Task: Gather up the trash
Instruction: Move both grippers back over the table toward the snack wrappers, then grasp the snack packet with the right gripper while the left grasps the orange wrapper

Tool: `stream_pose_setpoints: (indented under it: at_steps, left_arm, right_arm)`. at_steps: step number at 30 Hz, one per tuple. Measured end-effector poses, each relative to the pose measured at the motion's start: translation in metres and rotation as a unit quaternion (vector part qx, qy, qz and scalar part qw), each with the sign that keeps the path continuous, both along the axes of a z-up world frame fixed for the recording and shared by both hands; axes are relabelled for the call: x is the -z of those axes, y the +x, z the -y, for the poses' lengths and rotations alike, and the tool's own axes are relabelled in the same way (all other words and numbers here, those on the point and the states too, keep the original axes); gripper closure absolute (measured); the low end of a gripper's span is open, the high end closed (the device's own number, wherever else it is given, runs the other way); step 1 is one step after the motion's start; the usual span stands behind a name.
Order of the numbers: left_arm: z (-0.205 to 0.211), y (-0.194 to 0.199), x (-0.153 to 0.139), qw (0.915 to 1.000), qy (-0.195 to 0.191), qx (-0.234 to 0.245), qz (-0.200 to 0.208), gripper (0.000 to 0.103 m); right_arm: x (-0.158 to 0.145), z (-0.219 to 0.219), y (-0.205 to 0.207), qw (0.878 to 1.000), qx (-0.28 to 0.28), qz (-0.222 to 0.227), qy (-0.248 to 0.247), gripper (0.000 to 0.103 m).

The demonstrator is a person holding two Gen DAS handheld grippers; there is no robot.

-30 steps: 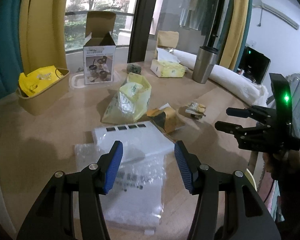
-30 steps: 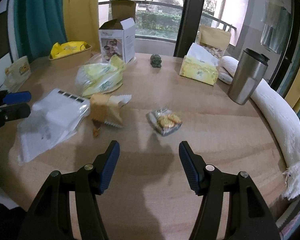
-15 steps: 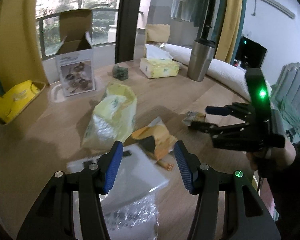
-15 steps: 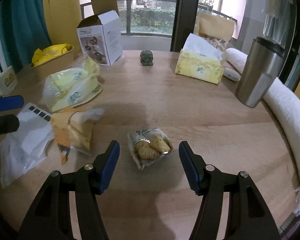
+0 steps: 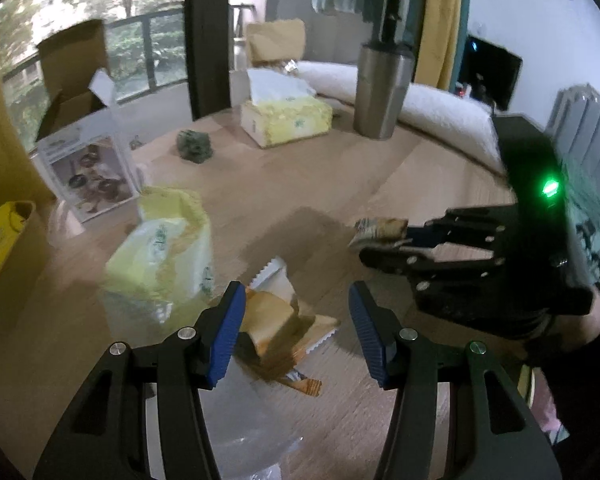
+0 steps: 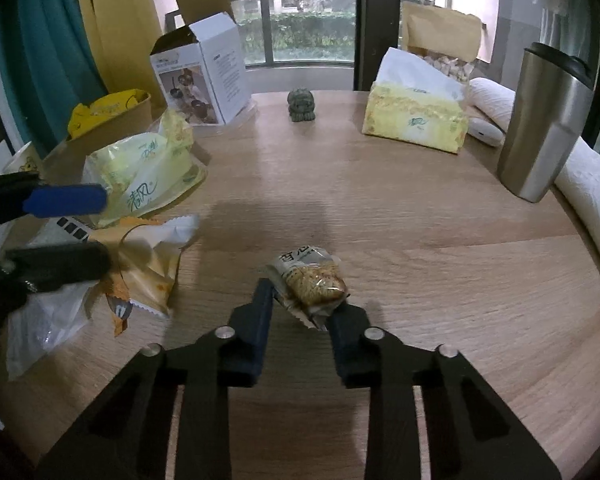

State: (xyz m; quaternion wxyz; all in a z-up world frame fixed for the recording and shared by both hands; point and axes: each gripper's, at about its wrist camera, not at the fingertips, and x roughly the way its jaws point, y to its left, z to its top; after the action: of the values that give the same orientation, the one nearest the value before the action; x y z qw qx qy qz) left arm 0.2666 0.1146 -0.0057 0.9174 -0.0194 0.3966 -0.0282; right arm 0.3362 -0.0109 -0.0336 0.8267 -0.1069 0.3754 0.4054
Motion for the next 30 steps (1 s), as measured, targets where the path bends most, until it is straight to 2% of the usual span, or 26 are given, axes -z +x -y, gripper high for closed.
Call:
stream_pose_setpoints:
  at_steps: [4, 7, 11, 12, 13, 16, 17, 21, 30]
  left_arm:
    - [0.005, 0.012, 0.014, 0.9993, 0.013, 0.003, -0.035, 0.046]
    - [0.005, 0.017, 0.018, 0.9988, 0.013, 0.005, -0.047, 0.046]
    - [0.007, 0.024, 0.025, 0.9974, 0.032, 0.007, -0.065, 0.047]
    - [0.008, 0.024, 0.025, 0.9973, 0.035, 0.008, -0.065, 0.057]
    - [0.008, 0.024, 0.026, 0.9970, 0.042, 0.008, -0.064, 0.063]
    - [0.012, 0.021, 0.026, 0.9968, 0.048, 0.013, -0.062, 0.067]
    - [0.013, 0.020, 0.025, 0.9968, 0.051, 0.014, -0.060, 0.072]
    - [0.020, 0.011, 0.019, 0.9975, 0.053, 0.014, -0.045, 0.076]
    - [0.045, -0.019, -0.008, 0.9983, 0.050, 0.029, 0.002, 0.079]
  right_arm:
    - [-0.005, 0.013, -0.004, 1.000, 0.006, 0.006, 0.008, 0.080]
    - [-0.007, 0.026, -0.005, 1.000, 0.017, 0.011, 0.013, 0.080]
    - [-0.010, 0.044, -0.006, 0.999, 0.036, 0.015, 0.019, 0.080]
    - [-0.011, 0.049, -0.006, 0.999, 0.041, 0.016, 0.021, 0.080]
    - [-0.012, 0.052, -0.007, 0.999, 0.044, 0.017, 0.021, 0.080]
    - [-0.014, 0.061, -0.011, 0.998, 0.051, 0.020, 0.021, 0.080]
    - [-0.014, 0.063, -0.013, 0.998, 0.053, 0.021, 0.021, 0.080]
    - [-0.015, 0.072, -0.019, 0.998, 0.057, 0.024, 0.021, 0.080]
    - [-0.027, 0.093, -0.042, 0.997, 0.067, 0.041, 0.029, 0.080]
